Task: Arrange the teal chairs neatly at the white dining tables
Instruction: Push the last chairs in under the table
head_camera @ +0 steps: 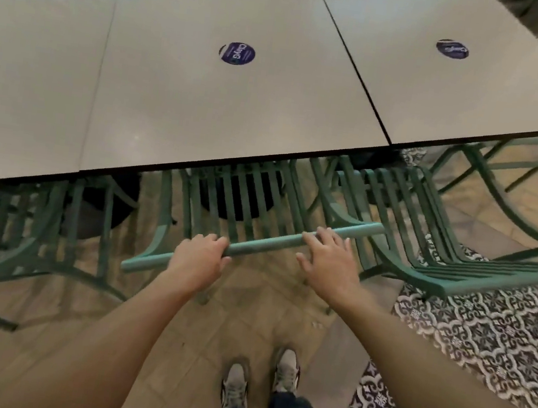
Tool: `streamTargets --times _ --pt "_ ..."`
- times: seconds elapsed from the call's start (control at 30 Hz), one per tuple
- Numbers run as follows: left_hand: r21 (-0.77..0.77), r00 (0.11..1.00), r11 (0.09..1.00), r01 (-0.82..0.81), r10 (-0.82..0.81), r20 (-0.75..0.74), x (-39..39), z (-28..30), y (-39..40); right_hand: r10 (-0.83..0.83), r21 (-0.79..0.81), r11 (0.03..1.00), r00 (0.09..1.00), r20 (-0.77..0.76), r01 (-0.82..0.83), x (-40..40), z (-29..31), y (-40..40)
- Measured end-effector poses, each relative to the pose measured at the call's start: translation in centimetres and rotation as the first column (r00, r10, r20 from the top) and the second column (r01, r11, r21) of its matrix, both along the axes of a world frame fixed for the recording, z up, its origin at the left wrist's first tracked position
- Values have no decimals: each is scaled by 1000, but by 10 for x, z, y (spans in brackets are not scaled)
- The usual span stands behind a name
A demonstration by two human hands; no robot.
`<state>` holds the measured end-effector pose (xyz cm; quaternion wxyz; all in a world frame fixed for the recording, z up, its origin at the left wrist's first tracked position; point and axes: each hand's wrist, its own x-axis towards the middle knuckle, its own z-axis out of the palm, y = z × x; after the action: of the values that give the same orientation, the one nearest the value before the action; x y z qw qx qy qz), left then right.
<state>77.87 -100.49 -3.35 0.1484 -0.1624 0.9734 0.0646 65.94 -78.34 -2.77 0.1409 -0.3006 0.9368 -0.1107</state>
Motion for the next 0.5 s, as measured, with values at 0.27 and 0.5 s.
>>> streamTargets --times 0.27,0.5 --pt "-28 922 950 311 -308 -235 -74 47 113 -256 -91 965 957 -137 245 -27 38 148" --pt "-105 802 838 535 -543 -249 -146 84 256 -431 -172 899 882 -191 403 -58 51 285"
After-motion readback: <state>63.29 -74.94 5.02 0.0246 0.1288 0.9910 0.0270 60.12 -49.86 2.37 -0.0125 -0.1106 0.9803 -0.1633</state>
